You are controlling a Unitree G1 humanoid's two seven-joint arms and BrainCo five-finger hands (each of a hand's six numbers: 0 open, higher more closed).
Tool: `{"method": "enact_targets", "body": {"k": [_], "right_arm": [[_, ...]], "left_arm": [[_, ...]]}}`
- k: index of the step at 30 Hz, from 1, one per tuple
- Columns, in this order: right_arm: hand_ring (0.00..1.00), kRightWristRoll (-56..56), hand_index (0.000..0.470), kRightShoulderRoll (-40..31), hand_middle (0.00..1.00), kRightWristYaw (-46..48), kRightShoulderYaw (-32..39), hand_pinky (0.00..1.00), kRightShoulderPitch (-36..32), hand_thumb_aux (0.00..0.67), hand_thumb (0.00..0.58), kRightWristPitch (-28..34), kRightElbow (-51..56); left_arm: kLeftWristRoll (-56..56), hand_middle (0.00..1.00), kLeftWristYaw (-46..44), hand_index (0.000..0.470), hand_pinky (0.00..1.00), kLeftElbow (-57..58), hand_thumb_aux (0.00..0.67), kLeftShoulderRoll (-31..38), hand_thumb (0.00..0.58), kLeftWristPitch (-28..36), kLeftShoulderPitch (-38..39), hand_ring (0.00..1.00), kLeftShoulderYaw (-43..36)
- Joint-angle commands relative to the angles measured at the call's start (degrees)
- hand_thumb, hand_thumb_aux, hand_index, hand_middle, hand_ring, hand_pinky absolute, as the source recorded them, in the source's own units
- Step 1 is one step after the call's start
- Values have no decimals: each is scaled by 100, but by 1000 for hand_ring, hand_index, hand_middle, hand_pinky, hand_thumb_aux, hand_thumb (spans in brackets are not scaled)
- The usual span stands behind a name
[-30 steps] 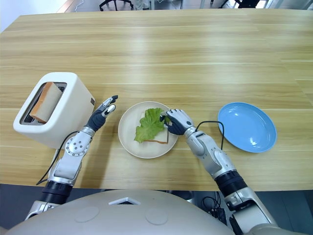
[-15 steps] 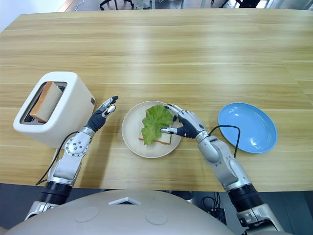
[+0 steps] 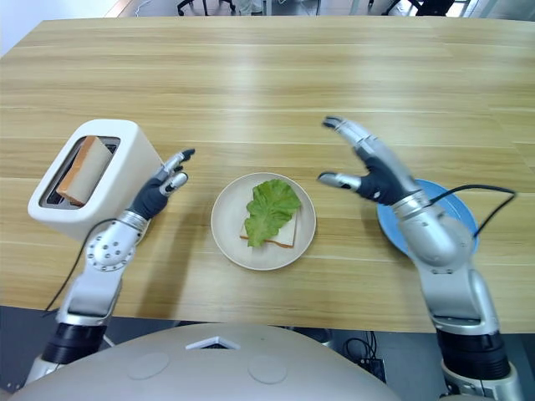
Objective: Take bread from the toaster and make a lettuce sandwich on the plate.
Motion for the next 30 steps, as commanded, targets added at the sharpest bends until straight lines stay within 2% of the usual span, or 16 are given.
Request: {"method": "enact_targets", "body": {"k": [1, 3, 6, 9, 11, 18, 24, 30], "right_arm": [[0, 72, 0, 241, 0, -17, 30, 0, 63, 0, 0, 129, 108], [0, -73, 0, 466, 0, -103, 247, 0, 216, 0, 0, 66, 258], [0, -241, 0, 768, 0, -246, 503, 0, 427, 0, 0, -36, 454], [0, -331, 0, 954, 0, -363, 636, 0, 524, 0, 0, -172, 662], [0, -325, 0, 1028, 0, -403, 642, 0, 584, 0, 0, -231, 700], [0, -298, 0, 1047, 0, -438, 566, 0, 673, 0, 0, -349, 789], [0, -312, 0, 1054, 0, -470, 531, 0, 707, 0, 0, -355, 768], [0, -328, 0, 993, 0, -491, 485, 0, 723, 0, 0, -387, 892]], "left_arm": [[-578, 0, -636, 0, 0, -1553, 0, 632, 0, 927, -283, 0, 1166], [-1043, 0, -1004, 0, 0, -1900, 0, 1118, 0, 1312, -539, 0, 2031], [-1614, 0, -1351, 0, 0, -1591, 0, 1586, 0, 1536, -777, 0, 2995], [-1089, 0, -1491, 0, 0, -917, 0, 2057, 0, 1204, -416, 0, 3493], [-241, 0, -1308, 0, 0, -361, 0, 2376, 0, 881, 79, 0, 3601], [940, 0, -1017, 0, 0, 648, 0, 2442, 0, 624, 1078, 0, 3055], [2310, 0, -433, 0, 0, 1053, 0, 2487, 0, 459, 1377, 0, 2381], [2766, 0, -345, 0, 0, 1145, 0, 2419, 0, 450, 1393, 0, 2153]]}}
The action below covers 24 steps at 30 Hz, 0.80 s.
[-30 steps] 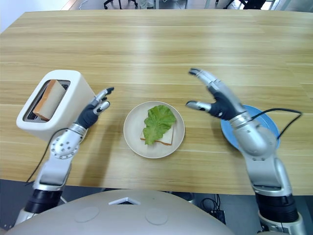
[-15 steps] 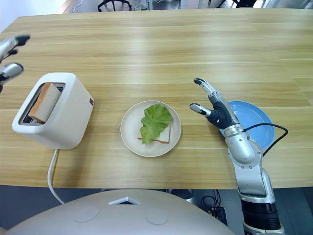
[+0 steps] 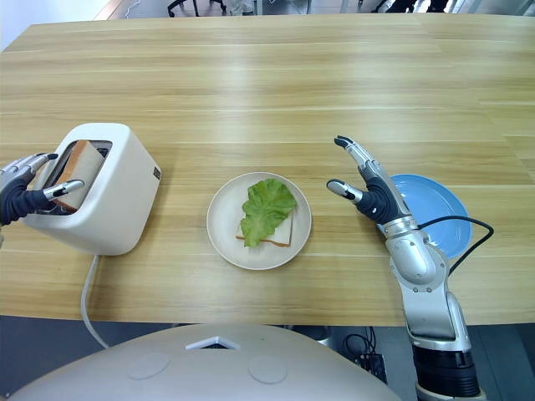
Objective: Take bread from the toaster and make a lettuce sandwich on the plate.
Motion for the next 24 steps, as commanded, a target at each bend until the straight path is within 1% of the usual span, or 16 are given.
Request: {"method": "enact_targets", "body": {"k": [1, 4, 5, 6, 7, 9, 10, 11, 12, 13, 14, 20, 24], "right_arm": [[0, -31, 0, -39, 0, 2, -67, 0, 11, 0, 0, -37, 160], [0, -12, 0, -47, 0, 14, -66, 0, 4, 0, 0, -41, 159], [0, -7, 0, -47, 0, 19, -66, 0, 6, 0, 0, -41, 155], [0, -6, 0, -45, 0, 21, -68, 0, 14, 0, 0, -44, 150], [0, -11, 0, -42, 0, 19, -64, 0, 22, 0, 0, -50, 155], [0, -23, 0, -36, 0, 12, -61, 0, 48, 0, 0, -61, 155], [0, -27, 0, -32, 0, 10, -55, 0, 57, 0, 0, -63, 155], [0, -31, 0, -29, 0, 9, -52, 0, 61, 0, 0, -64, 155], [0, -31, 0, -29, 0, 10, -53, 0, 67, 0, 0, -62, 153], [0, -30, 0, -29, 0, 10, -56, 0, 68, 0, 0, -60, 154], [0, -29, 0, -33, 0, 10, -61, 0, 67, 0, 0, -59, 161], [0, -34, 0, -66, 0, 16, -92, 0, 81, 0, 0, -63, 189], [0, -31, 0, -75, 0, 2, -102, 0, 88, 0, 0, -74, 227]], "left_arm": [[307, 0, 10, 0, 0, 132, 0, -11, 0, -29, 41, 0, -219], [504, 0, 48, 0, 0, 156, 0, -3, 0, -12, 87, 0, -245], [544, 0, 55, 216, 0, 163, 315, -6, 417, -7, 99, 0, -226], [544, 0, 77, 334, 0, 166, 486, -6, 536, -19, 92, 0, -170], [536, 0, 103, 460, 0, 151, 670, -13, 580, -26, 72, 0, -106], [543, 0, 156, 460, 0, 92, 670, -18, 580, -64, 35, 0, -17], [532, 278, 149, 460, 278, 19, 670, -26, 580, -74, 16, 278, 14], [527, 278, 147, 460, 278, -38, 670, -32, 580, -98, 7, 278, 20], [519, 702, 151, 460, 702, -104, 670, -47, 580, -122, 1, 702, 22], [504, 835, 131, 460, 835, -154, 670, -60, 580, -133, 1, 835, 16], [493, 1000, 106, 460, 1000, -178, 670, -65, 580, -146, 8, 1000, 3], [496, 1000, -97, 460, 1000, -311, 670, -112, 580, -181, 101, 1000, -72], [351, 1000, -160, 460, 1000, -448, 670, -206, 580, -194, 15, 1000, -66]]}}
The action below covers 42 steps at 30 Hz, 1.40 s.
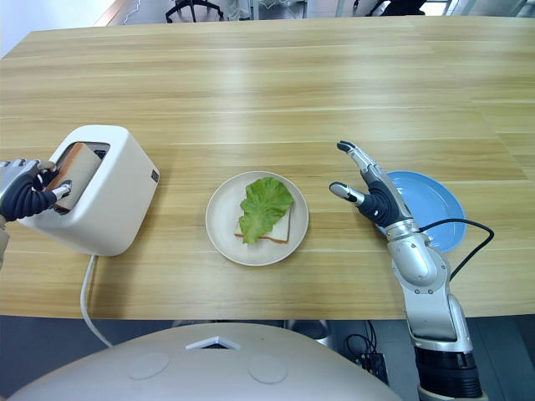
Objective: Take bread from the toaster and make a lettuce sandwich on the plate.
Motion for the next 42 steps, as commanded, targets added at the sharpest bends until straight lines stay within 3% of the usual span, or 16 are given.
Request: {"method": "enact_targets", "body": {"k": [1, 7, 13, 21, 24, 28, 32, 42], "right_arm": [[0, -30, 0, -21, 0, 4, -65, 0, 26, 0, 0, -4, 75], [0, -67, 0, 18, 0, -57, -16, 0, 43, 0, 0, -41, 188], [0, -89, 0, 76, 0, -98, 31, 0, 58, 0, 0, -84, 302], [0, -112, 0, 170, 0, -176, 42, 0, 88, 0, 0, -73, 341], [0, -122, 0, 209, 0, -220, 44, 0, 80, 0, 0, -84, 391], [0, -126, 0, 259, 0, -292, 40, 0, 15, 0, 0, -82, 450], [0, -27, 0, 224, 0, -339, -121, 0, -81, 0, 0, -69, 509], [0, 141, 0, 300, 0, -453, -452, 0, -86, 0, 0, -16, 567]], "left_arm": [[-261, 1000, -168, 460, 1000, -105, 670, -208, 580, 3, -72, 1000, -47], [-1182, 1000, -78, 460, 1000, -628, 670, -658, 580, 137, -848, 1000, 450], [-1223, 1000, 595, 460, 1000, -1215, 670, -415, 580, -288, -1923, 1000, 1523], [-2158, 1000, 722, 460, 1000, -1427, 670, -127, 580, -406, -3293, 1000, 2231], [-2567, 1000, 589, 460, 1000, -1684, 670, -256, 580, -308, -3641, 1000, 1632], [-2868, 1000, 299, 460, 1000, -1653, 670, -705, 580, -412, -3665, 1000, -87], [-2894, 1000, -183, 460, 1000, -745, 670, -723, 580, -1209, -3452, 1000, -1290], [-3543, 1000, -1626, 460, 1000, 1312, 670, -1041, 580, -1861, -4331, 1000, -3065]]}}
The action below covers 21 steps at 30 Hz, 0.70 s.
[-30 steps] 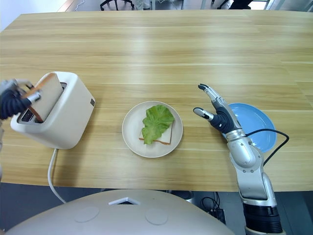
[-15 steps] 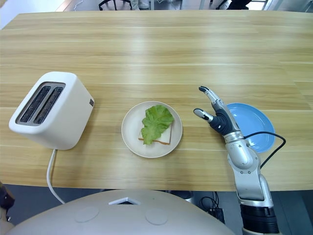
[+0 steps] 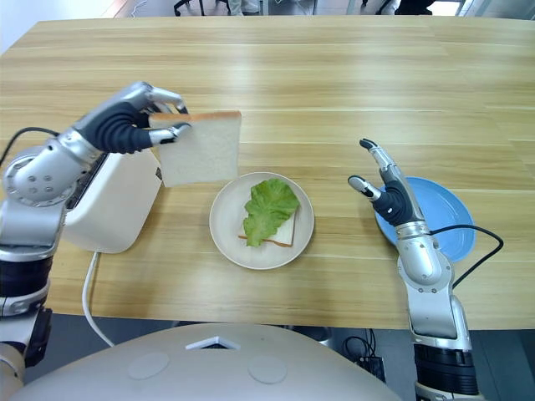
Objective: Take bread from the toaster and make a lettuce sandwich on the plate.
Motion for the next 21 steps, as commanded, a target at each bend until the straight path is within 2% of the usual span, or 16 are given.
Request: {"method": "enact_targets", "body": {"k": [1, 4, 9, 16, 21], "right_arm": [[0, 85, 0, 65, 0, -12, -31, 0, 4, 0, 0, 64, 66], [0, 97, 0, 81, 0, 4, -36, 0, 30, 0, 0, 70, 35], [0, 98, 0, 73, 0, 36, -25, 0, 11, 0, 0, 88, 41], [0, 61, 0, 66, 0, 50, 0, 0, 13, 0, 0, 119, 33], [0, 11, 0, 58, 0, 61, 28, 0, 45, 0, 0, 115, -2]], "left_arm": [[140, 1000, -281, 460, 1000, 654, 670, -281, 580, -216, -305, 1000, -636], [380, 1000, -389, 460, 1000, 1362, 670, -675, 580, -389, -506, 1000, -1222], [106, 1000, -759, 460, 1000, 2433, 670, -1324, 580, -400, -631, 1000, -1706], [-61, 1000, -1125, 460, 1000, 3558, 670, -2037, 580, -307, -789, 1000, -1947], [136, 1000, -934, 460, 1000, 4591, 670, -2213, 580, -628, -1098, 1000, -1901]]}}
